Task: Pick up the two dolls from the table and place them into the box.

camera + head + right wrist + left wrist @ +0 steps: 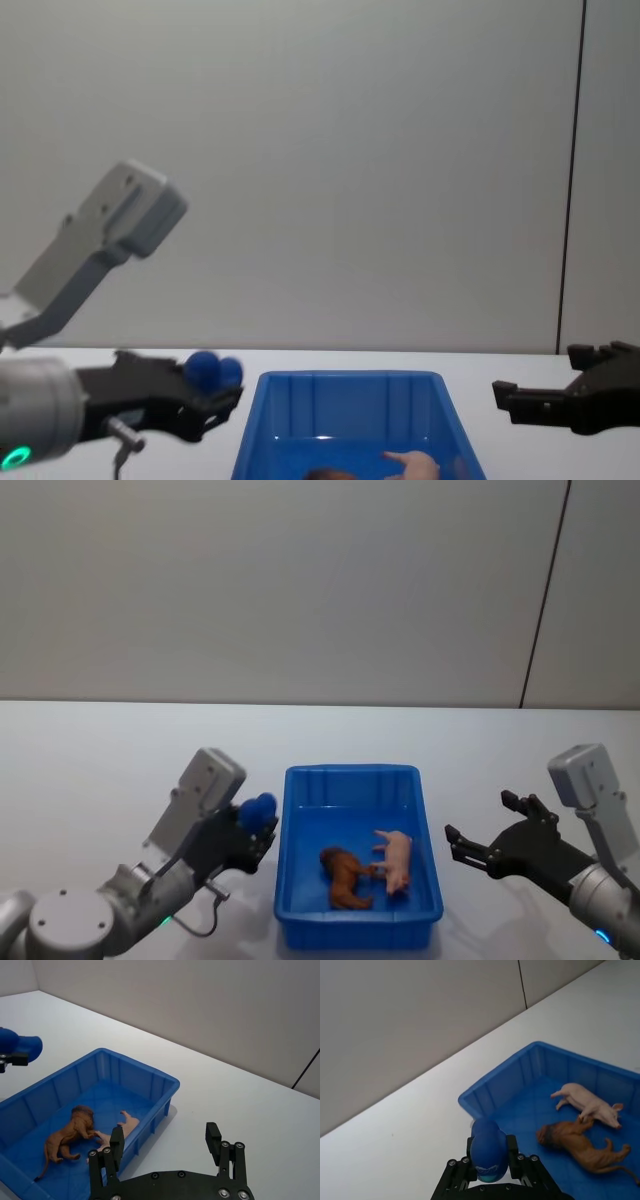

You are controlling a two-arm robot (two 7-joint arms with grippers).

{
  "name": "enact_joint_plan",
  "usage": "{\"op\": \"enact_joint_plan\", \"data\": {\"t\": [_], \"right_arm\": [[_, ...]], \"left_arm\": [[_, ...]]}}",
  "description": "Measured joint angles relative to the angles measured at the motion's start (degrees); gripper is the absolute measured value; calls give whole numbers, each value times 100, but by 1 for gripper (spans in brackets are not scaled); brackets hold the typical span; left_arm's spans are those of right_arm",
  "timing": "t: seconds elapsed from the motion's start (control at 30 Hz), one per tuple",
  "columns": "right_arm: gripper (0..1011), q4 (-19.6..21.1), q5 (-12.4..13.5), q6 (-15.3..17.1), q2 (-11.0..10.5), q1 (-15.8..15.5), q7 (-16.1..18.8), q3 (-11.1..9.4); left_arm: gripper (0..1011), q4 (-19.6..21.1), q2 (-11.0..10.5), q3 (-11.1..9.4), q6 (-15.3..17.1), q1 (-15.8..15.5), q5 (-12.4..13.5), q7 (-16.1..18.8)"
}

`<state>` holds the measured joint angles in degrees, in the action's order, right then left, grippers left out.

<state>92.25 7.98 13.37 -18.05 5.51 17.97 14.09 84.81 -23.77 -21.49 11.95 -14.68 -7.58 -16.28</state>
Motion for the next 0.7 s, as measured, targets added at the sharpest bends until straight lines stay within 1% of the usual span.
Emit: {"op": "enact_joint_plan", "data": {"t": [0.03,0.1,0.17,0.23,0.27,0.33,0.37,0.4,0.43,0.47,0.5,0.53,0.6,0.63,0.67,0.7], "right_arm": [[1001,0,0,0,0,0,0,0],[1000,0,0,0,0,0,0,0],[1000,0,0,0,0,0,0,0],[1001,0,0,0,0,0,0,0],[1000,0,0,0,0,0,0,0],[1000,0,0,0,0,0,0,0],[1001,0,0,0,0,0,0,0],[1000,0,0,0,0,0,0,0],[1000,0,0,0,0,0,0,0],[1000,0,0,0,0,0,0,0],[1001,0,0,0,0,0,0,0],[1001,0,0,0,0,0,0,0],[1000,0,0,0,0,0,0,0],[1001,0,0,0,0,0,0,0],[1001,0,0,0,0,0,0,0],[1000,0,0,0,0,0,0,0]], "left_arm": [[339,0,0,0,0,0,0,0],[327,-22,88,-31,-4,-122,104,-96],[319,-32,110,-40,-9,-149,124,-118],[378,-69,182,-69,-30,-230,187,-188],[436,-95,228,-90,-49,-282,217,-226],[484,-129,283,-113,-70,-340,246,-263],[545,-162,337,-136,-94,-389,265,-290],[556,-171,352,-142,-108,-402,271,-303],[606,-204,400,-163,-143,-447,285,-326],[606,-217,420,-172,-160,-465,288,-335],[668,-229,440,-181,-175,-482,291,-342],[686,-243,465,-192,-192,-503,294,-350],[770,-259,511,-214,-244,-537,299,-366],[770,-259,523,-220,-252,-545,299,-367],[806,-259,533,-225,-269,-551,299,-369],[863,-245,548,-237,-292,-554,300,-369]]}}
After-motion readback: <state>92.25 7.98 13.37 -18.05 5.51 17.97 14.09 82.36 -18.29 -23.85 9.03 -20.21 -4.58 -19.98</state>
